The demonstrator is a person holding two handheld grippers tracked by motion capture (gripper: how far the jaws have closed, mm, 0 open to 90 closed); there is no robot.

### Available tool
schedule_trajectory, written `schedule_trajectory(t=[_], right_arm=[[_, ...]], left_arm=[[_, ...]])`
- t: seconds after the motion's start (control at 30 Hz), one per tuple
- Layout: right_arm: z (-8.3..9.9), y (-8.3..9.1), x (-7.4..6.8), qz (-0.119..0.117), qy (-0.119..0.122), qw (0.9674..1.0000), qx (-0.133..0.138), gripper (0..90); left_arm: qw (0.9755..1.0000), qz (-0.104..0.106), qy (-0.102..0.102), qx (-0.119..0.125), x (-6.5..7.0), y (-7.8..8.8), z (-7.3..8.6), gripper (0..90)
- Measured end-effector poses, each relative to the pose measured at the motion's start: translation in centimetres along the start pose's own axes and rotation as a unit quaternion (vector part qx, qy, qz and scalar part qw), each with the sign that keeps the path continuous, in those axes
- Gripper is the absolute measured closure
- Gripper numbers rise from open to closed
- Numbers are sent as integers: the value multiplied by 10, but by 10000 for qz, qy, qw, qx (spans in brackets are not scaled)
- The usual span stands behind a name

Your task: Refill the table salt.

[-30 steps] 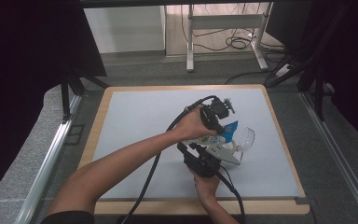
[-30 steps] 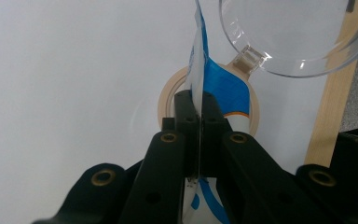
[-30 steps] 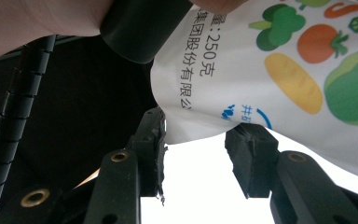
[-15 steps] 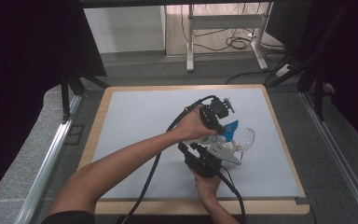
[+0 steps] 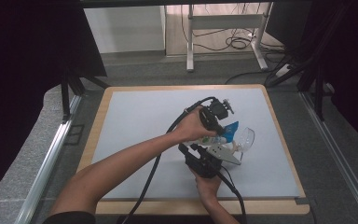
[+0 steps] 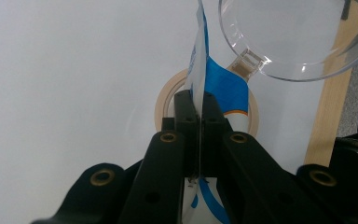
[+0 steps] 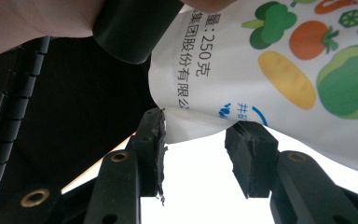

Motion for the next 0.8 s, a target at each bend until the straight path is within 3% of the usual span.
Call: schedule_trajectory(t=[0.8], right_arm=[[12, 0, 5, 77, 154, 9998, -117, 585]], left_arm=[[9998, 92, 112, 111, -5, -4, 6, 892]])
Point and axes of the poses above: each handheld gripper's, and its own axes: y roughly backward along the jaws, z roughly out of its underside, x roughly to its right, the point moved 8 cm from there along -y, roughly forward along the jaws, and after that the axes turned 9 degrees about z, right-handed, at the moved point
